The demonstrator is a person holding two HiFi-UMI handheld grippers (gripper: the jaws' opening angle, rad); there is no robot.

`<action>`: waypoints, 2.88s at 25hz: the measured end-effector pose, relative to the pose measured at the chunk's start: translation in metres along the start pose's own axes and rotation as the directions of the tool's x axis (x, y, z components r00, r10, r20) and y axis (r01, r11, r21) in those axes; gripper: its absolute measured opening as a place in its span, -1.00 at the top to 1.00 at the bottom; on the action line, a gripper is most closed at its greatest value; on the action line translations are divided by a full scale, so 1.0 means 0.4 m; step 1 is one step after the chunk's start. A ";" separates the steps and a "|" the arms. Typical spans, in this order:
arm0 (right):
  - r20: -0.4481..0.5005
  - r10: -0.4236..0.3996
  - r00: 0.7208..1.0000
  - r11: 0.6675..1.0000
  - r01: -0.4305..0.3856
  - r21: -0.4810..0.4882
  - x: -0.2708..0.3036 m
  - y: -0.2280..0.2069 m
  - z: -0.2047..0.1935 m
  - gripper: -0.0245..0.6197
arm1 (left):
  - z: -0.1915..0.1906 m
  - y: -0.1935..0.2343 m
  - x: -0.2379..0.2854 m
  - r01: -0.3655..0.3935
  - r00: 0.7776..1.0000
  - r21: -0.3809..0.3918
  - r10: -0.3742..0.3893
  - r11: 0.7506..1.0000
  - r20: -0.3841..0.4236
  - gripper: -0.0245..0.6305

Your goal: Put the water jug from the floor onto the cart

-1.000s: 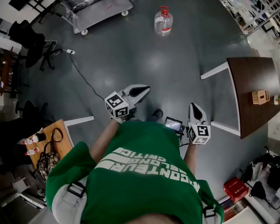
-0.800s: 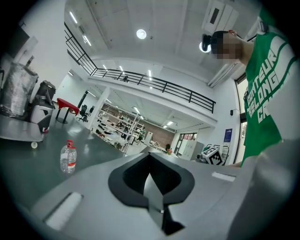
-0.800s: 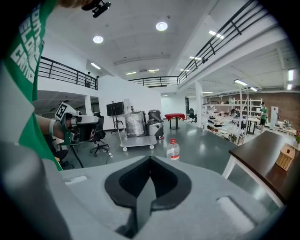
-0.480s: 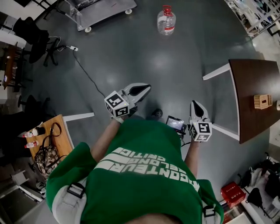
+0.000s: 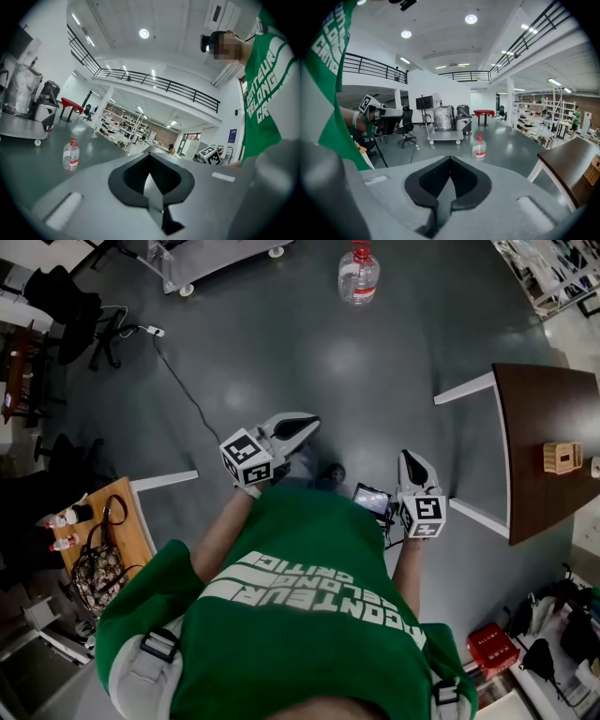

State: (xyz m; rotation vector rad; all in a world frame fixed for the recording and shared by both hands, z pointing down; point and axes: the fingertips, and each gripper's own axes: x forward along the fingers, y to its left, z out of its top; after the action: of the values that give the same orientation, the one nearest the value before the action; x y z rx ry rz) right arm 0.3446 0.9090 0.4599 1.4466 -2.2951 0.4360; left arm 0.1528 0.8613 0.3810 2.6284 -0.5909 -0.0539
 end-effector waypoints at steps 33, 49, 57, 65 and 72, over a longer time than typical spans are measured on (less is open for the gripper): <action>-0.084 0.019 0.996 0.998 -0.024 -0.056 0.248 0.062 0.106 0.94 | 0.085 0.286 0.016 0.043 0.998 -0.061 -0.040 0.997 0.046 0.90; -0.124 0.049 0.991 0.997 -0.057 -0.057 0.357 0.098 0.130 0.94 | 0.091 0.384 -0.014 0.031 0.999 -0.095 -0.027 0.995 0.042 0.90; -0.113 0.049 0.992 0.995 -0.059 -0.080 0.431 0.121 0.173 0.94 | 0.140 0.459 -0.023 0.042 0.998 -0.073 -0.038 0.996 0.048 0.90; -0.125 0.021 0.992 0.999 -0.026 -0.042 0.436 0.136 0.146 0.94 | 0.115 0.487 -0.038 0.052 0.999 -0.089 -0.051 0.995 0.019 0.90; -0.119 0.009 0.993 1.000 -0.012 -0.027 0.454 0.105 0.150 0.94 | 0.126 0.503 -0.004 0.061 0.998 -0.082 -0.060 0.995 0.005 0.90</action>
State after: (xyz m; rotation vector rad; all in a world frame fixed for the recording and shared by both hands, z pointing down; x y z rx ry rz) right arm 0.2259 0.7567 0.4926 1.3584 -2.2074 0.4784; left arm 0.0645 0.6783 0.4220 2.5664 -0.4991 -0.0977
